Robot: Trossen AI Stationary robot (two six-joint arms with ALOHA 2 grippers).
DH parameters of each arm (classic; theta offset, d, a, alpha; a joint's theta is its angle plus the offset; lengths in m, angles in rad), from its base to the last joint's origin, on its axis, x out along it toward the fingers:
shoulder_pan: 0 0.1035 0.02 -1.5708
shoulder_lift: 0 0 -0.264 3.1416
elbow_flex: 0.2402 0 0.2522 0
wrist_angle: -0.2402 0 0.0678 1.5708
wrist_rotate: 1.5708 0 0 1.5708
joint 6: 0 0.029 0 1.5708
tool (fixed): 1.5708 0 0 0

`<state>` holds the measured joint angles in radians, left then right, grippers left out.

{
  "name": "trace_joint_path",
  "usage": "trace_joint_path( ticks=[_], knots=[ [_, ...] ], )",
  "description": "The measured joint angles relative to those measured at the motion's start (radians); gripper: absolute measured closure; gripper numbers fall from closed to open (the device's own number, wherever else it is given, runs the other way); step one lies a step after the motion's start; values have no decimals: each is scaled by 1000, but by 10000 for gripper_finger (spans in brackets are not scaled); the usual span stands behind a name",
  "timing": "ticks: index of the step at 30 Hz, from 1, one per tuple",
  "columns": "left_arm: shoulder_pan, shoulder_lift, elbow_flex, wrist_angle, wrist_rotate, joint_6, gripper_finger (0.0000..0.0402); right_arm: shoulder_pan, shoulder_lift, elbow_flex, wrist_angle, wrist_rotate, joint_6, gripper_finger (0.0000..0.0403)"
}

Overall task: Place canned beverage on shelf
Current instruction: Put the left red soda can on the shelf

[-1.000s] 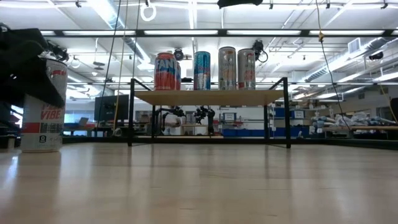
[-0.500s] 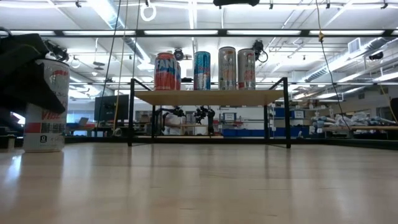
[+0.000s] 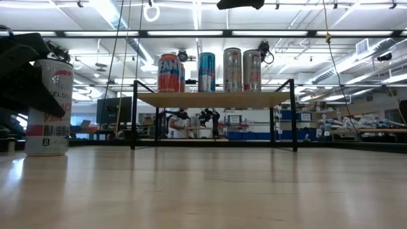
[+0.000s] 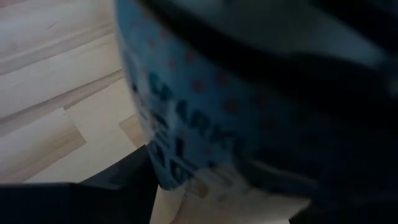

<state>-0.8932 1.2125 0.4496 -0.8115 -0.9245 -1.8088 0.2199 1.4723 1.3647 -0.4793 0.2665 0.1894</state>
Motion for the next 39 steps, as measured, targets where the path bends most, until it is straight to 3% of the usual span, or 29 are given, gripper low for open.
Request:
trace_joint_path(
  ticks=[8, 15, 23, 31, 39],
  knots=[
    [0, 0, 2, 28, -22, 21, 142, -1, 0, 0, -1, -1, -8, 34],
    [1, 0, 29, 139, -50, 193, 141, -2, 0, 0, 1, -78, -53, 34],
    [77, 0, 104, 271, -59, 483, 141, -2, 0, 0, 66, -88, -72, 34],
    [189, 0, 189, 430, 36, 796, 141, -7, 0, 0, 72, -151, -79, 34],
    [316, 0, 298, 447, 179, 1018, 141, -39, 0, 0, 75, -168, -80, 34]
  ],
)
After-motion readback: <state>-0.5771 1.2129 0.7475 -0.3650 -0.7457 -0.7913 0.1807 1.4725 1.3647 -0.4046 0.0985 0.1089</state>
